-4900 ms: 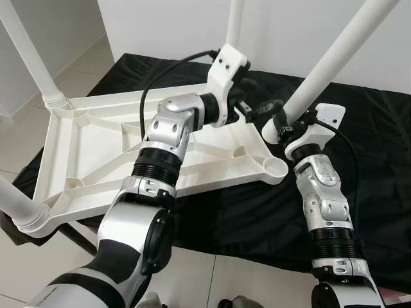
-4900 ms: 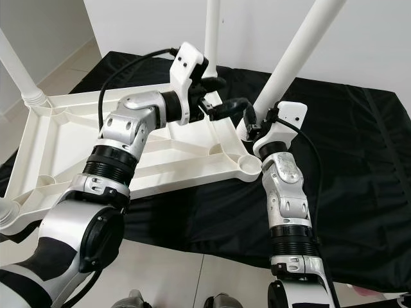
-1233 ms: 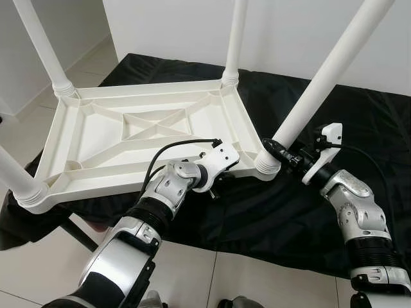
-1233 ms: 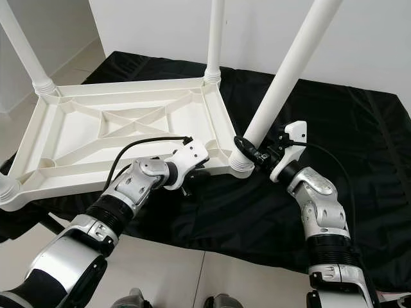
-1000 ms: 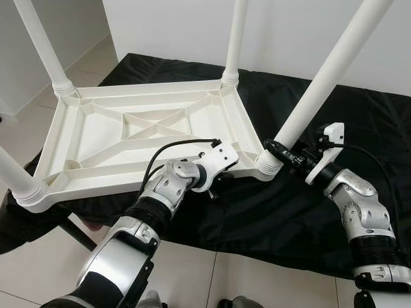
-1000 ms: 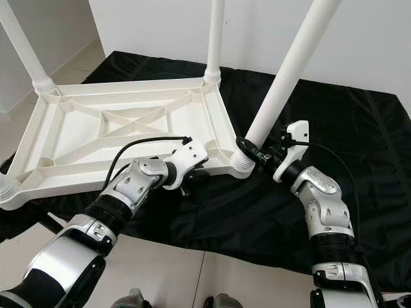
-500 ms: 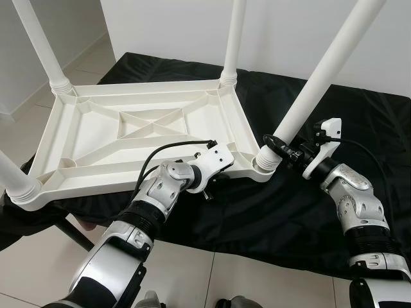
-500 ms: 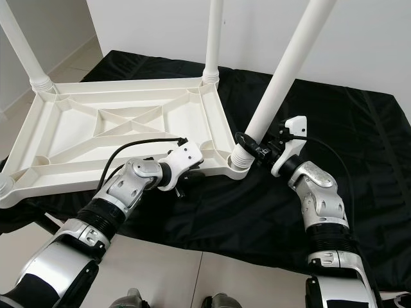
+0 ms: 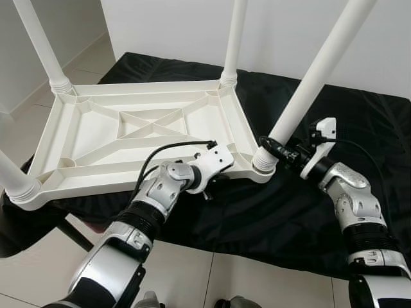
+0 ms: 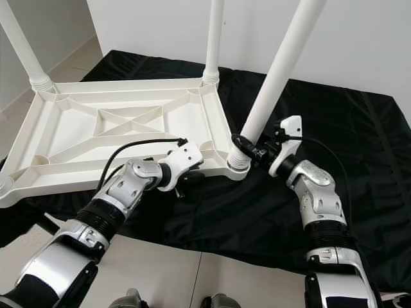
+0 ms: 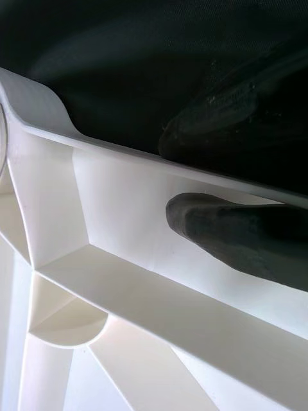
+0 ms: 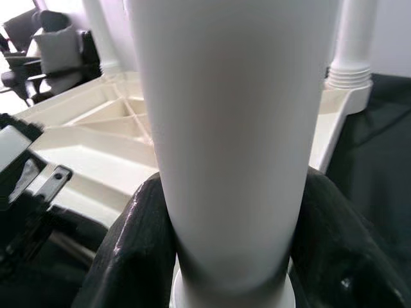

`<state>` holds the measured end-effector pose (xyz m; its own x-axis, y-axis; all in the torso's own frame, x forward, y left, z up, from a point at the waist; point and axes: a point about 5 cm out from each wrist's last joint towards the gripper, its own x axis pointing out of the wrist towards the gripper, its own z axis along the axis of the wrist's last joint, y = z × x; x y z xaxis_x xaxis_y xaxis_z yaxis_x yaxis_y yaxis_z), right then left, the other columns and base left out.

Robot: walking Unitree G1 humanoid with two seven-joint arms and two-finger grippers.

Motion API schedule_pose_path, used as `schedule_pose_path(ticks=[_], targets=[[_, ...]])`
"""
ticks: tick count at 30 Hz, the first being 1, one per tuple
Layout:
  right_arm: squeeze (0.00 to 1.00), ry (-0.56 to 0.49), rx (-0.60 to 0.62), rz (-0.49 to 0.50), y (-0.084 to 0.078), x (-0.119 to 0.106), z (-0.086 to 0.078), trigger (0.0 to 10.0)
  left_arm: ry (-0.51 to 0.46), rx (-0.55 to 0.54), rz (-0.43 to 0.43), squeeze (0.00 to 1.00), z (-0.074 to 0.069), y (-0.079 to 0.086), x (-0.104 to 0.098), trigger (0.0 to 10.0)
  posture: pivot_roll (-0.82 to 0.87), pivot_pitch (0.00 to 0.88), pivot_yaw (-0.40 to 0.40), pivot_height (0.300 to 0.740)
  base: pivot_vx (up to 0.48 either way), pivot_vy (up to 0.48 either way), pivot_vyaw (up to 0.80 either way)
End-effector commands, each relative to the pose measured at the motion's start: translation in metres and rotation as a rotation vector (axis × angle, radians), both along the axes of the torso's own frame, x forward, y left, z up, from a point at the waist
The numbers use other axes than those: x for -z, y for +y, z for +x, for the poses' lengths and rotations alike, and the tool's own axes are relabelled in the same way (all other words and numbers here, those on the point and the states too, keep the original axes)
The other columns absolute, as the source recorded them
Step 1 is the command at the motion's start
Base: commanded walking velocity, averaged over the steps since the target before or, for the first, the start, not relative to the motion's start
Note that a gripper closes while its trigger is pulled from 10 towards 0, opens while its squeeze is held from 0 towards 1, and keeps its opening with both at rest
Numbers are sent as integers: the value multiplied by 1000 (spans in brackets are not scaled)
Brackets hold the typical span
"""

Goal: Building children table

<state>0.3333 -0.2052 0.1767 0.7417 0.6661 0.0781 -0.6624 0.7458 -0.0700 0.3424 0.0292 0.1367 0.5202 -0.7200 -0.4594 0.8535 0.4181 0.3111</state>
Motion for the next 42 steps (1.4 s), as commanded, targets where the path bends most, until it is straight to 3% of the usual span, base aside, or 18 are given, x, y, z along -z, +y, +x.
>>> schedule_pose_path(ticks=[1,24,42], targets=[[0,17,-14,-14,0,3,-2,10000,7,6,14,0,-2,1,3,10000,-49,0,-44,740,0,0,0],[0,102,31,-58,-17,32,-7,10000,7,34,14,0,-4,-3,-2,10000,-60,15,-26,740,0,0,0],[0,120,37,-117,-20,33,2,10000,10,38,7,0,-6,-5,-4,10000,-61,25,-24,740,0,0,0]])
